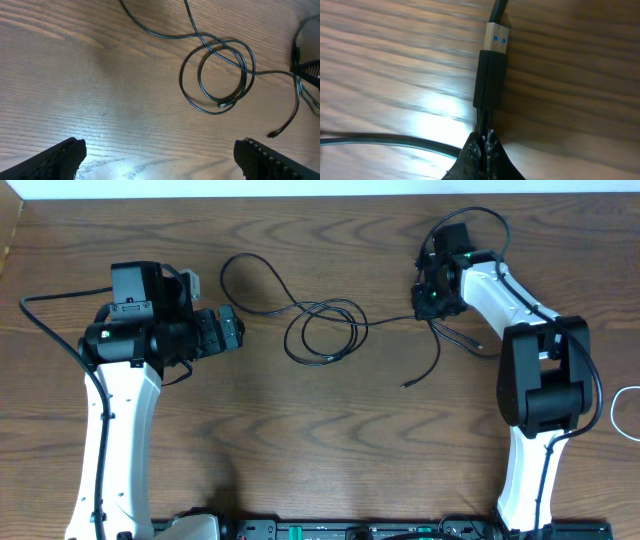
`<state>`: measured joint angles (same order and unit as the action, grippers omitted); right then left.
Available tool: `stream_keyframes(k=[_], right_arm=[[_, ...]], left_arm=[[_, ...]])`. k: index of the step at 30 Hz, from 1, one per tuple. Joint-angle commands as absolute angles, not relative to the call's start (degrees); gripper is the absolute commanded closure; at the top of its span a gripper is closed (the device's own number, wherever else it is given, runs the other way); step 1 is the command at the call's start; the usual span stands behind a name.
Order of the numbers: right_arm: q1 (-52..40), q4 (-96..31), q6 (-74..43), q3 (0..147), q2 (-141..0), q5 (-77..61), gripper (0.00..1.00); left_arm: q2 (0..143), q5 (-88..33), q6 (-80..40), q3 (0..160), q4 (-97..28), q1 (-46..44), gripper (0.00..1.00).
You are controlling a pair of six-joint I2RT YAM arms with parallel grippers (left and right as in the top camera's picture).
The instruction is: Untangle cables
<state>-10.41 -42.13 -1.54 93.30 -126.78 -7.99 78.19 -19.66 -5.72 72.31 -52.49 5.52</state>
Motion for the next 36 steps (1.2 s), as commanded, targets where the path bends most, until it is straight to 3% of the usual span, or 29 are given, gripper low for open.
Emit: stream_keyframes(k=[1, 8, 12, 21, 30, 36], right_arm=[[-11.0, -40.8, 1.0, 93.5, -128.2, -22.4, 0.99], [-10.7, -43.1, 8.0, 100.1, -122.9, -42.1, 0.99], [-10.5, -43.9, 8.0, 102.4, -118.2, -41.6, 0.99], [-6.9, -47.2, 7.7, 102.5, -113.6, -31.5, 0.99], [2.3, -50.5, 7.3, 102.5, -107.0, -22.9, 0.99], [11.6, -54.7, 4.0, 104.3, -102.9, -1.1, 0.99]], left_arm=[[77.4, -20.3, -4.7, 72.1, -52.7, 5.7, 0.00], [77.4, -20.3, -4.7, 72.1, -52.7, 5.7, 0.00], [77.4, -20.3, -4.7, 72.1, -52.7, 5.7, 0.00], [77.4, -20.3, -4.8, 72.1, -52.6, 5.7, 0.00], [77.4, -20.3, -4.8, 72.1, -52.6, 5.7, 0.00], [77.4, -20.3, -4.8, 72.1, -52.6, 5.7, 0.00]])
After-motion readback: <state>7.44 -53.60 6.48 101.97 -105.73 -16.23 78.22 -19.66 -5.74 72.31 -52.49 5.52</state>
